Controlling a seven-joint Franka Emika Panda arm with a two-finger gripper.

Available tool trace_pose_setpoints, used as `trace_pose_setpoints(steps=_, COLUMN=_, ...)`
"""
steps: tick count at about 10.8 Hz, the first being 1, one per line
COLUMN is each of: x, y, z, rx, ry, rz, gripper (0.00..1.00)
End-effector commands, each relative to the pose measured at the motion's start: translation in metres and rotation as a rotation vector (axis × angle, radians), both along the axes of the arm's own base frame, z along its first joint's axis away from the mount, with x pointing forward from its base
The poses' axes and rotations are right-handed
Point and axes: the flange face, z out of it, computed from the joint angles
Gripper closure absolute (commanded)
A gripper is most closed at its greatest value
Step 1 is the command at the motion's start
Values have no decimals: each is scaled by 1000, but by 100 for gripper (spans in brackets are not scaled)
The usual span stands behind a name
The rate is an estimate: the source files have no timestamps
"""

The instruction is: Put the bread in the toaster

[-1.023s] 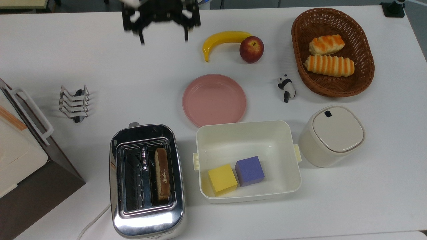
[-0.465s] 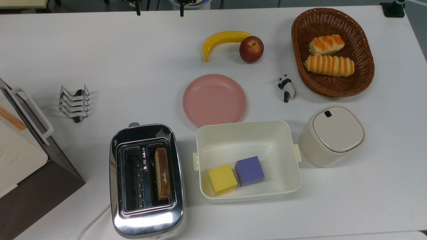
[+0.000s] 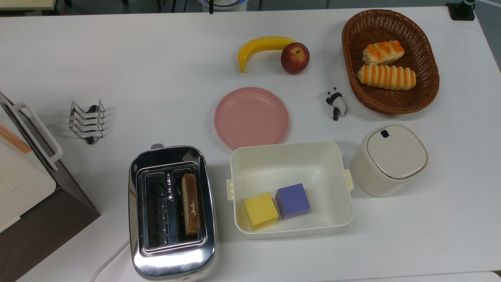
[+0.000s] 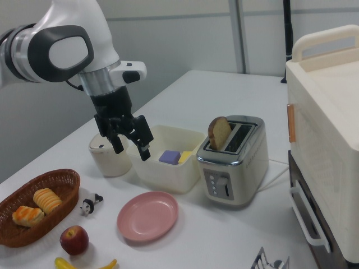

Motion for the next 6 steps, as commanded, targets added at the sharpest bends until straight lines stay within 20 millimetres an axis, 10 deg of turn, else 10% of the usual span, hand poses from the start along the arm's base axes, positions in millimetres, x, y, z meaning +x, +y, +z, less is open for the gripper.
trace_pose_setpoints(steps=1, x=-11, y=1, z=1, rx=-5, ry=-1, rz=-20, gripper=0)
trace_pose_setpoints(steps=6, x=-11, y=0, z=1, rx=-7, ry=-1, rz=-12, gripper=0)
